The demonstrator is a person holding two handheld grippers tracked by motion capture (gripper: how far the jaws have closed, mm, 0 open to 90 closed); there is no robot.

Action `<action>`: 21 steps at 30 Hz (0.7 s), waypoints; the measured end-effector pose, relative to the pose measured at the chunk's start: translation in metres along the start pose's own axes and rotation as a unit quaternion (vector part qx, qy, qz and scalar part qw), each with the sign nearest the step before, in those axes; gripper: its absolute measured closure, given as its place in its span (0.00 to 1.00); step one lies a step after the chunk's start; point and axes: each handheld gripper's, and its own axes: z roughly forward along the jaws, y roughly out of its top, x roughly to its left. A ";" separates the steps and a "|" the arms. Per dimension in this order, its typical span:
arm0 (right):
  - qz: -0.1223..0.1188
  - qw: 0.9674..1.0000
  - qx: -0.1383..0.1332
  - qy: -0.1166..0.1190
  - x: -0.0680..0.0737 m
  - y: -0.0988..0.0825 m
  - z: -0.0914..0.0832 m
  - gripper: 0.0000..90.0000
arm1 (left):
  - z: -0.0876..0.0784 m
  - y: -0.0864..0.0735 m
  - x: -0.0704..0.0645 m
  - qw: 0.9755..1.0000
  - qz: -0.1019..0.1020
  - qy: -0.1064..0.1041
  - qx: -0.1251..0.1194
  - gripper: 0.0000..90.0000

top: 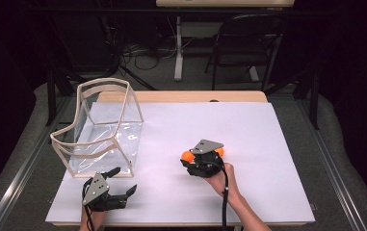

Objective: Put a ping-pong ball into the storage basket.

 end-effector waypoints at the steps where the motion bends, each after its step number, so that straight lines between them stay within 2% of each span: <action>1: -0.001 1.000 0.000 0.000 -0.001 0.001 0.000 0.56 | 0.000 0.000 0.000 1.000 0.001 -0.001 0.000 0.17; 15: -0.003 1.000 -0.002 0.004 -0.004 0.012 0.006 0.56 | 0.000 0.000 0.000 1.000 0.002 -0.001 0.000 0.17; 21: -0.010 1.000 -0.005 0.001 -0.005 0.018 0.004 0.56 | 0.000 0.000 0.000 1.000 0.001 0.000 -0.001 0.17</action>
